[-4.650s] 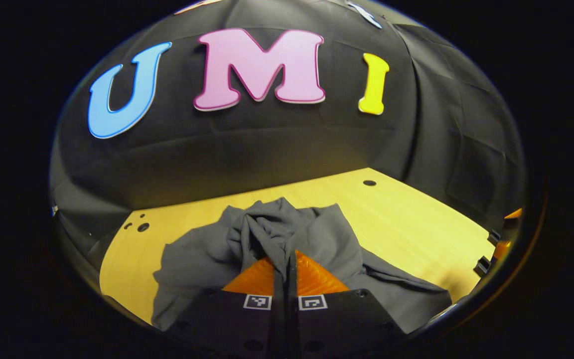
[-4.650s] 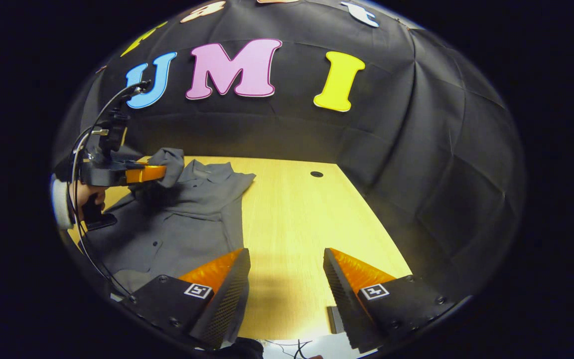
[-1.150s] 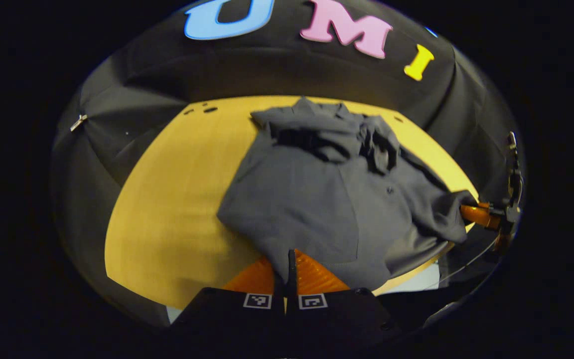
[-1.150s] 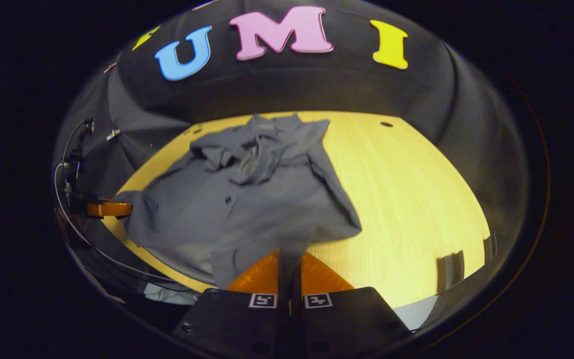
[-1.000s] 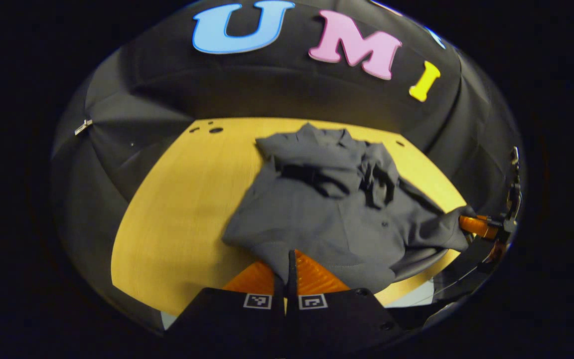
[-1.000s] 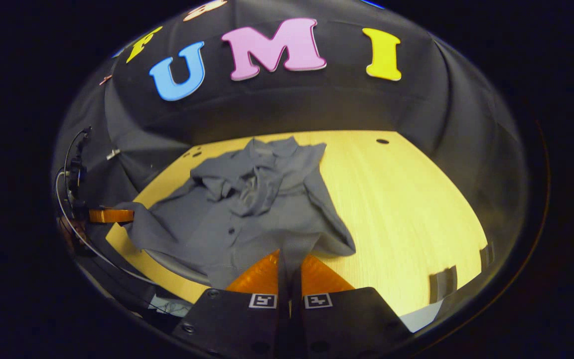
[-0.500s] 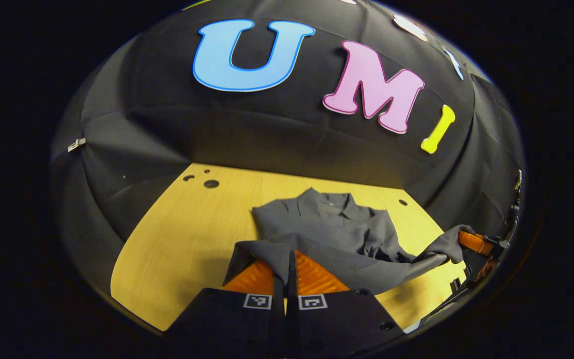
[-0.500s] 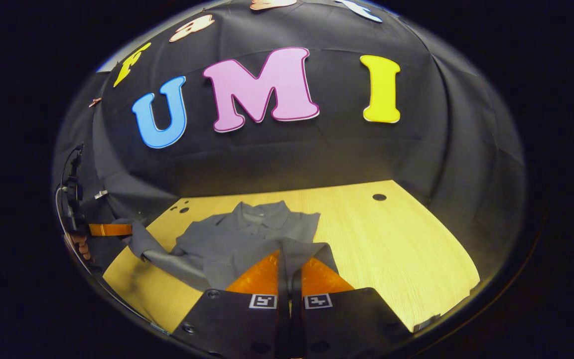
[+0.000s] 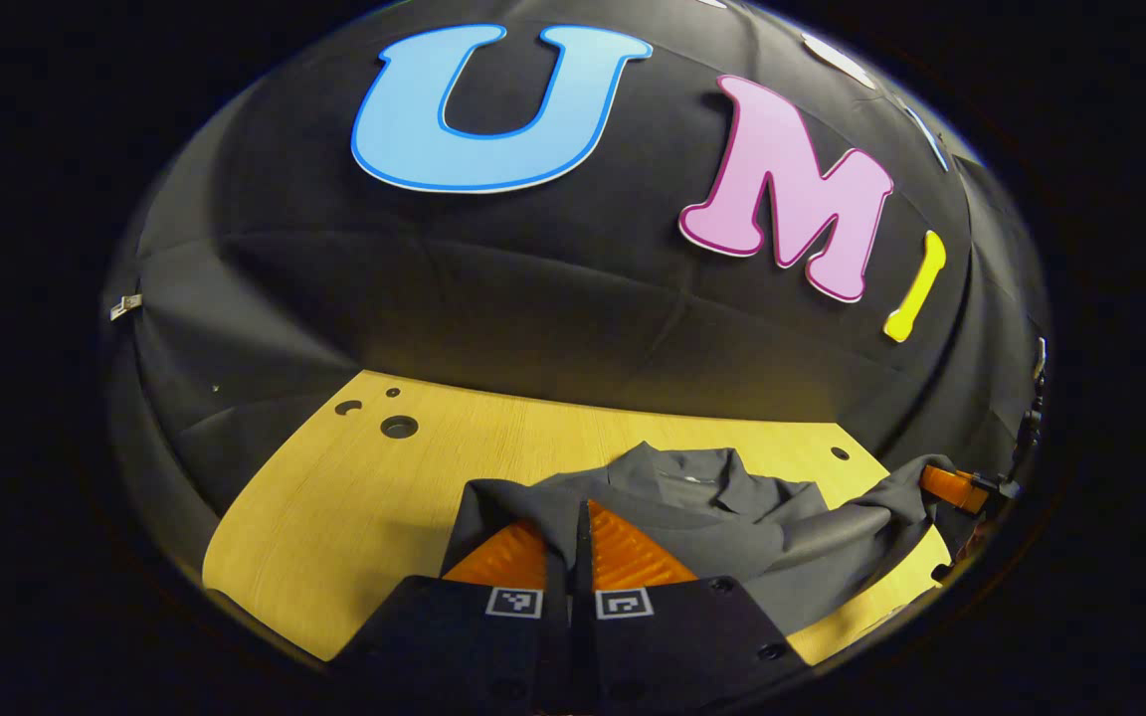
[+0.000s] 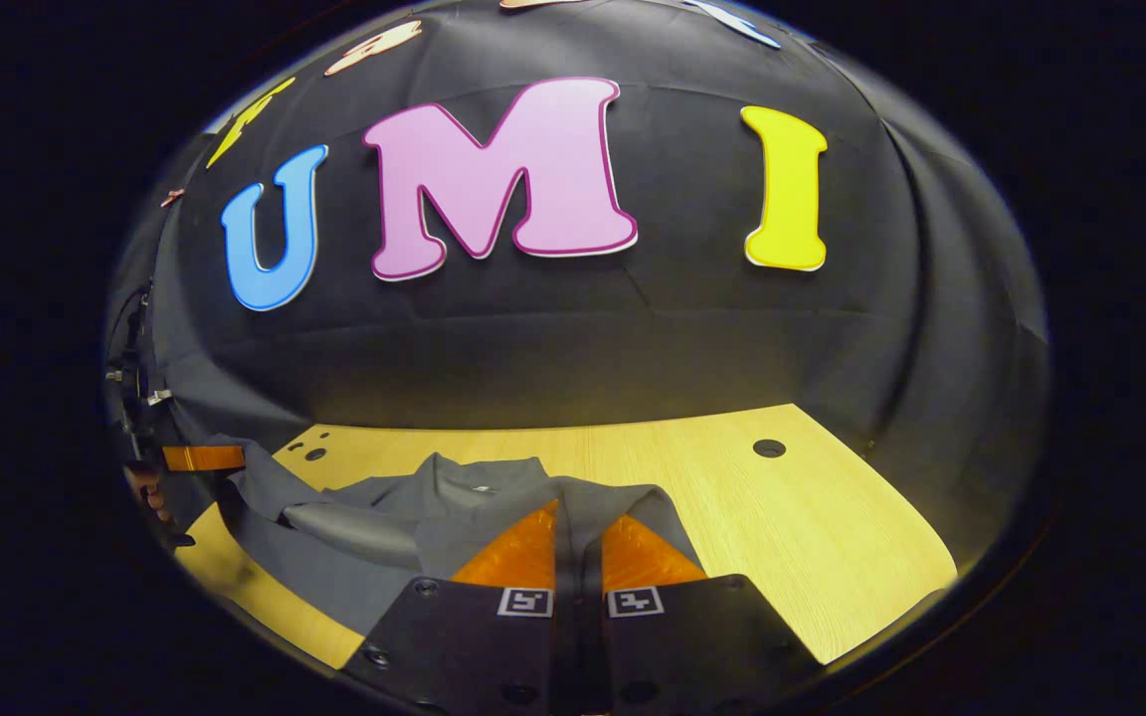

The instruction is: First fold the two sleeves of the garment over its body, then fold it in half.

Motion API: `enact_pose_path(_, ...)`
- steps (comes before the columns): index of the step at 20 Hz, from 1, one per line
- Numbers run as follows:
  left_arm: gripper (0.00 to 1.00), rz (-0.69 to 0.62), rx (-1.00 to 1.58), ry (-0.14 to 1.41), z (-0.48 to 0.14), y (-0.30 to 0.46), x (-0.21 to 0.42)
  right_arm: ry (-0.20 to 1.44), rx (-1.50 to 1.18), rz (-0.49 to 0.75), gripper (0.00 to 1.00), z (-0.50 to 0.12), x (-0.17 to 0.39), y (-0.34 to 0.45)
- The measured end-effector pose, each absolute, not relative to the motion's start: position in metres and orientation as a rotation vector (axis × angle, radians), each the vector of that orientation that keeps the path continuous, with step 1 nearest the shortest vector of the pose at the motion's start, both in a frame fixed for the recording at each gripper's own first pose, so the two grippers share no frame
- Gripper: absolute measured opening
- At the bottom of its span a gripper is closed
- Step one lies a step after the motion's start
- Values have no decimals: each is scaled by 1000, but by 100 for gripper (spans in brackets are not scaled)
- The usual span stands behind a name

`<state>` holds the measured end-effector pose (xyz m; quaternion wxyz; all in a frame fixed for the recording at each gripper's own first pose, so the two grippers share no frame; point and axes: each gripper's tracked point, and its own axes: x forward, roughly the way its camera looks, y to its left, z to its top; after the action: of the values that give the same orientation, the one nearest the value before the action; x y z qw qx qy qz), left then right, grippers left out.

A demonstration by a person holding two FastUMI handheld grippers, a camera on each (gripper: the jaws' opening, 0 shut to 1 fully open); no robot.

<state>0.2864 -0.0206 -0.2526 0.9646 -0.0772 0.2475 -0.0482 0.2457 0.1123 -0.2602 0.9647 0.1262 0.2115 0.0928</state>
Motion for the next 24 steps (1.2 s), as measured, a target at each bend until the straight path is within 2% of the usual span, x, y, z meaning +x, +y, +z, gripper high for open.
enact_pose_path(1, 5, -95, -153, 497, -259, -21, 299, 431, 254, 183, 0, -270, 257, 114)
enact_pose_path(3, 5, -88, -146, 498, -274, -23, 323, 443, 252, 174, 0, -290, 277, 117)
enact_pose_path(4, 5, -83, -146, 501, -283, -24, 334, 452, 250, 171, 5, -309, 282, 120)
enact_pose_path(7, 5, -65, -138, 529, -313, -27, 360, 487, 250, 160, 5, -339, 305, 125)
enact_pose_path(10, 5, -51, -89, 586, -349, -27, 371, 558, 247, 146, 5, -364, 321, 127)
enact_pose_path(14, 5, -28, -94, 647, -378, -28, 372, 684, 238, 119, 6, -403, 313, 131)
enact_pose_path(15, 10, -23, -94, 668, -384, -28, 370, 708, 240, 111, 10, -408, 311, 130)
enact_pose_path(16, 9, -20, -97, 684, -391, -28, 368, 718, 244, 101, 12, -415, 312, 131)
enact_pose_path(17, 16, -18, -101, 695, -394, -27, 367, 727, 250, 89, 18, -417, 313, 129)
enact_pose_path(18, 13, -6, -100, 698, -396, -24, 366, 733, 261, 81, 22, -417, 313, 127)
enact_pose_path(19, 27, 5, -97, 703, -397, -21, 365, 744, 253, 56, 30, -418, 313, 122)
enact_pose_path(20, 37, 17, -92, 707, -399, -19, 364, 754, 244, 40, 45, -422, 312, 115)
enact_pose_path(21, 43, 23, -84, 715, -399, -19, 362, 757, 246, 36, 60, -419, 309, 113)
enact_pose_path(22, 41, 31, -74, 724, -398, -18, 360, 753, 246, 33, 74, -418, 310, 111)
enact_pose_path(23, 55, 48, -58, 724, -395, -15, 358, 741, 239, 34, 78, -414, 310, 109)
enact_pose_path(24, 62, 68, -44, 719, -391, -11, 356, 728, 227, 36, 78, -407, 308, 107)
